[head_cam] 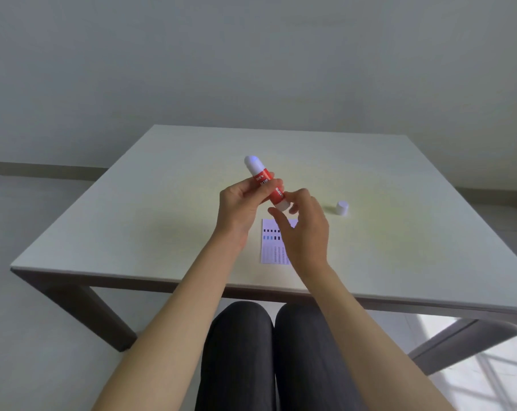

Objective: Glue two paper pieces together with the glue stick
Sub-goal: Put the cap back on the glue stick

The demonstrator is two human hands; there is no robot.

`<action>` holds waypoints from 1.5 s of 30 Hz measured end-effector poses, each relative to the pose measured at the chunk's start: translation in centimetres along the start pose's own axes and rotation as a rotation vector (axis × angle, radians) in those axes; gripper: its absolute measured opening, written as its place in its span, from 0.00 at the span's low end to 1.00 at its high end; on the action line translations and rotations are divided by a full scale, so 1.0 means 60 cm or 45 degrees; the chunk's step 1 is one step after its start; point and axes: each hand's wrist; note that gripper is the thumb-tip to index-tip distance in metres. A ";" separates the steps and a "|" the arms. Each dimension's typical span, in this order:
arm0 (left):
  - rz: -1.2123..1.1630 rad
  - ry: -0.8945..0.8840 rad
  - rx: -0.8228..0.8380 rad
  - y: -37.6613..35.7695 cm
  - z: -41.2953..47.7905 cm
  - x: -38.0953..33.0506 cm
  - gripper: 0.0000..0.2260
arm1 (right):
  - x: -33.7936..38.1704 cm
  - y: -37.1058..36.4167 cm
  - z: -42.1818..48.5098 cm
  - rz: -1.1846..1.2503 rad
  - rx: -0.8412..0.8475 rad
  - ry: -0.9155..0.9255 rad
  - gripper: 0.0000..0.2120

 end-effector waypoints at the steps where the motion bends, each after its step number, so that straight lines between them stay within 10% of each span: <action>1: -0.011 -0.002 -0.013 0.002 0.000 -0.001 0.06 | -0.001 0.005 0.006 0.075 0.066 -0.083 0.16; 5: -0.044 -0.012 -0.020 0.012 0.004 -0.005 0.04 | 0.017 0.030 0.043 1.095 0.642 -1.072 0.30; 8: -0.068 -0.015 0.034 0.013 0.004 -0.009 0.03 | 0.019 0.034 0.044 1.555 0.689 -1.315 0.19; 10: -0.049 -0.034 0.028 0.012 0.005 -0.010 0.03 | 0.020 0.026 0.035 1.502 0.530 -1.021 0.10; 15: -0.054 -0.019 -0.034 0.000 0.000 -0.006 0.04 | 0.003 0.007 0.007 -0.112 -0.094 0.361 0.09; 17: -0.065 -0.029 -0.030 -0.001 0.000 -0.007 0.04 | 0.008 0.008 0.012 0.106 -0.015 0.083 0.14; 21: -0.084 -0.008 -0.025 0.003 0.002 -0.008 0.03 | 0.022 0.037 0.042 1.313 0.573 -1.226 0.27; 24: -0.089 0.003 -0.009 0.002 0.002 -0.009 0.03 | 0.016 0.039 0.041 1.603 0.545 -1.278 0.16; 29: -0.047 0.037 -0.085 -0.011 -0.002 -0.007 0.02 | 0.003 0.014 0.008 -0.026 -0.082 0.315 0.05; 31: 0.035 0.014 -0.135 -0.017 -0.003 -0.004 0.02 | -0.003 0.010 0.008 -0.285 -0.134 0.549 0.03; 35: 0.465 -0.108 -0.365 -0.007 0.005 0.002 0.06 | -0.033 0.024 0.025 -0.094 0.188 0.311 0.14; 41: 1.278 -0.507 -0.339 0.049 -0.001 0.001 0.11 | -0.158 0.092 0.081 -0.952 0.421 -0.180 0.22; 45: 1.495 -0.602 -0.343 0.053 -0.005 0.007 0.14 | -0.186 0.102 0.068 -0.946 0.502 -0.182 0.21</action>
Point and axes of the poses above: each hand's wrist, its own z-axis towards the middle knuckle, its own y-axis out of the back of the hand, x = y × z, and after that the axes turned 2 degrees about z, right-handed
